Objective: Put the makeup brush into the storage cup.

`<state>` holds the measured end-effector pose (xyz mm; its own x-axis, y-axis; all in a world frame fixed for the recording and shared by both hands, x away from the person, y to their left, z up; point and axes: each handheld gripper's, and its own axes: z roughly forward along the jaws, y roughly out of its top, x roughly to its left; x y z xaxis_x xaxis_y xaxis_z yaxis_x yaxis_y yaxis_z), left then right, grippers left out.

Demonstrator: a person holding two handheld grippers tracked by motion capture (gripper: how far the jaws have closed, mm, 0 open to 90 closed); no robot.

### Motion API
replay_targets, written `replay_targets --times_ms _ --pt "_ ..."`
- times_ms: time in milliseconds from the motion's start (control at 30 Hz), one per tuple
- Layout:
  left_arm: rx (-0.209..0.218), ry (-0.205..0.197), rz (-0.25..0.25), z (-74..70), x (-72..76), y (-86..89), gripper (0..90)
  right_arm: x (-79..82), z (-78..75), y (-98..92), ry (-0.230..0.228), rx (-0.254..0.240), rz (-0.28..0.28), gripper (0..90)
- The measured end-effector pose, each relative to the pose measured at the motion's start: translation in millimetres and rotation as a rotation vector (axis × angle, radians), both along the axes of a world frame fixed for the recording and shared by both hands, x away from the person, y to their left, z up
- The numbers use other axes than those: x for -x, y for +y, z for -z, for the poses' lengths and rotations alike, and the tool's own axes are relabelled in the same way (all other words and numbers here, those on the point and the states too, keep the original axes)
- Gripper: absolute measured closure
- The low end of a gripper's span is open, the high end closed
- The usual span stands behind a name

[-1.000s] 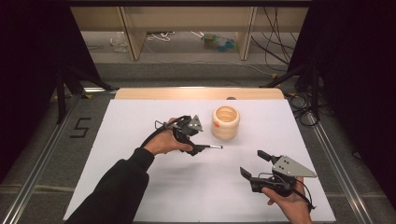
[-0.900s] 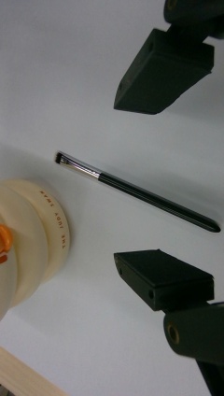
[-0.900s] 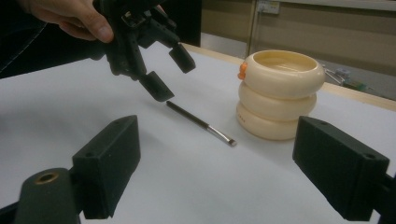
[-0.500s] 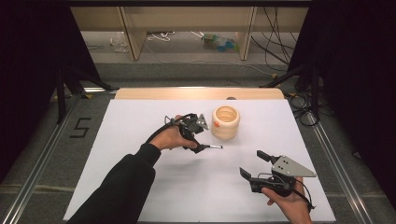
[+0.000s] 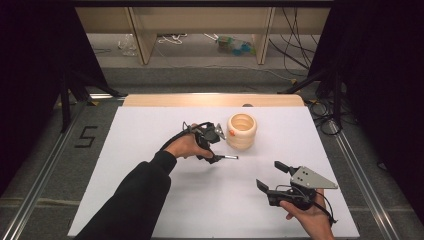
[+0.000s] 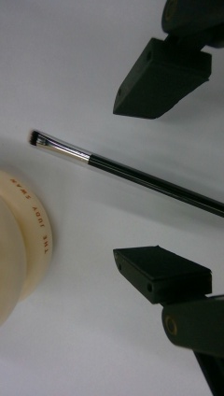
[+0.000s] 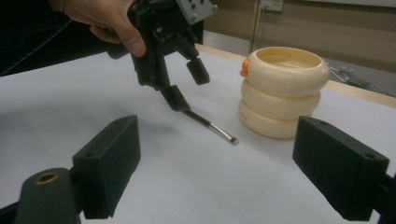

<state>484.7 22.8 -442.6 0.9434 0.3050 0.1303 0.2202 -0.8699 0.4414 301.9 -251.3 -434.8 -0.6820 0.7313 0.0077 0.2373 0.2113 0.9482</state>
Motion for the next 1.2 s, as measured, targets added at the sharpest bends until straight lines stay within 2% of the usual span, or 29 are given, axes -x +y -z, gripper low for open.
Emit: replay_targets --times_ms 67,300,333,367,500,633,767,833,1100,1200 --pt "-0.006 -0.012 0.013 1.3 -2.4 -0.7 27.3 0.1 0.1 0.1 0.001 0.004 -0.004 16.4" --pt "-0.013 0.012 0.003 5.6 -3.6 -1.7 29.9 -0.9 0.5 0.3 -0.007 0.007 -0.006 16.4" --pt "-0.018 0.006 0.018 5.8 -4.7 -1.9 30.1 -1.5 0.6 0.1 -0.018 0.010 -0.007 16.5" --pt "-0.017 0.005 0.016 5.8 -4.8 -2.0 30.2 -0.5 0.7 1.0 0.004 0.002 -0.011 16.6" --pt "-0.020 0.018 0.020 6.8 -6.4 -2.3 32.0 -0.5 1.0 1.1 0.002 0.002 -0.013 16.6" --pt "-0.049 0.020 0.035 8.3 -7.2 -3.0 34.6 -0.8 1.3 1.7 -0.003 -0.002 -0.011 16.6" --pt "-0.053 0.020 0.028 8.6 -9.4 -2.4 38.4 -1.0 1.5 2.1 -0.002 0.001 -0.013 16.6" --pt "-0.060 0.035 0.031 9.8 -9.3 -2.2 39.0 -1.0 1.5 2.2 -0.002 0.002 -0.013 16.7" --pt "-0.072 0.051 0.035 12.3 -10.8 -2.8 41.9 -1.1 1.6 2.3 -0.006 0.004 -0.013 16.7" --pt "-0.089 0.055 0.036 11.6 -11.5 -3.3 44.2 -1.1 1.8 2.3 -0.003 0.009 -0.012 16.7"
